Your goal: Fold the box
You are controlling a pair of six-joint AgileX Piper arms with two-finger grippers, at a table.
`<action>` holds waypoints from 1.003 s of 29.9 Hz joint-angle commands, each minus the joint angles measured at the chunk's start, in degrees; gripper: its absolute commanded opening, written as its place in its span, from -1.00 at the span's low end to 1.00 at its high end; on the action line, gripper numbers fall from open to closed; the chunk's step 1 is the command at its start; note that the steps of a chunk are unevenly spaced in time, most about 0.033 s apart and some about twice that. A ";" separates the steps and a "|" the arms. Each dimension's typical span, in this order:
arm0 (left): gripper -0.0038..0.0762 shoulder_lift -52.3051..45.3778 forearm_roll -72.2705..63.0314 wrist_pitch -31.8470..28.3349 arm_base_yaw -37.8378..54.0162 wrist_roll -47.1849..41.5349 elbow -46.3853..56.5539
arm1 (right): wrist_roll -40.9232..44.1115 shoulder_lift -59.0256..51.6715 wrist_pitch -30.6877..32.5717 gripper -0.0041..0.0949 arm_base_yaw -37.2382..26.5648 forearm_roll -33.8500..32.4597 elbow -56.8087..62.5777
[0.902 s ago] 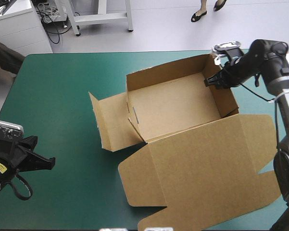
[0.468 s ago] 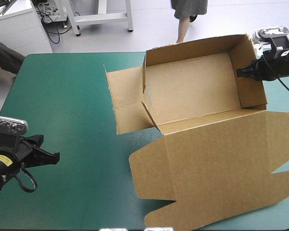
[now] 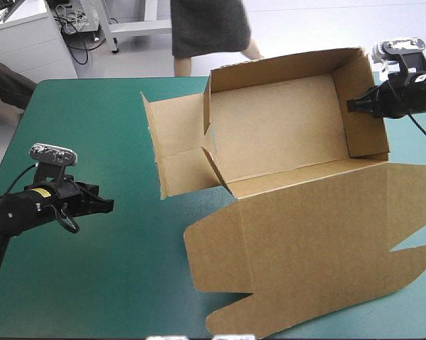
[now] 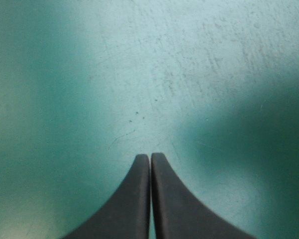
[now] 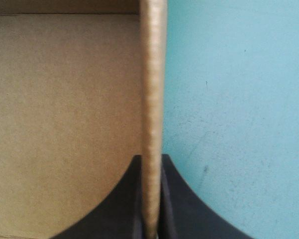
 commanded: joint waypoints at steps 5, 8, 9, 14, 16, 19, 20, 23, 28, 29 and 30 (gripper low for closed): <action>-0.91 6.61 -31.28 10.82 17.03 24.76 -1.51 | -0.49 -4.42 0.27 -0.97 -0.50 3.34 -0.19; -0.92 9.79 -41.53 16.63 22.67 30.63 -1.42 | -0.93 -5.83 0.27 -0.97 -0.50 3.34 2.10; -0.92 10.96 -44.66 18.52 23.67 32.66 -1.42 | -1.46 -6.36 0.27 -0.97 -0.50 3.34 2.90; -0.92 17.25 -50.18 26.08 23.38 38.22 -1.42 | -3.30 -8.56 0.27 -0.96 -0.50 7.55 6.69; -0.91 19.65 -50.08 26.08 22.13 38.08 -1.30 | -3.52 -9.30 0.27 -0.96 -0.50 8.06 7.21; -0.91 22.74 -50.80 26.08 20.08 38.73 -0.51 | -3.52 -9.87 0.16 -0.96 -0.50 8.06 7.47; -0.91 24.09 -51.38 26.08 19.29 39.54 -0.27 | -3.39 -9.97 0.16 -0.96 -0.50 8.18 7.47; -0.91 26.72 -54.01 26.08 16.45 40.82 0.63 | -2.99 -10.00 0.16 -0.96 -0.50 8.28 7.47; -0.82 29.49 -57.30 26.08 9.97 43.08 1.37 | -3.10 -10.00 0.16 -0.96 -0.50 9.26 7.47; -0.77 29.79 -58.32 26.08 8.65 43.20 1.37 | -3.10 -10.00 0.16 -0.96 -0.50 9.26 7.47; -0.73 29.79 -59.06 26.08 7.34 43.74 1.37 | -3.10 -10.00 0.06 -0.96 -0.50 9.26 7.47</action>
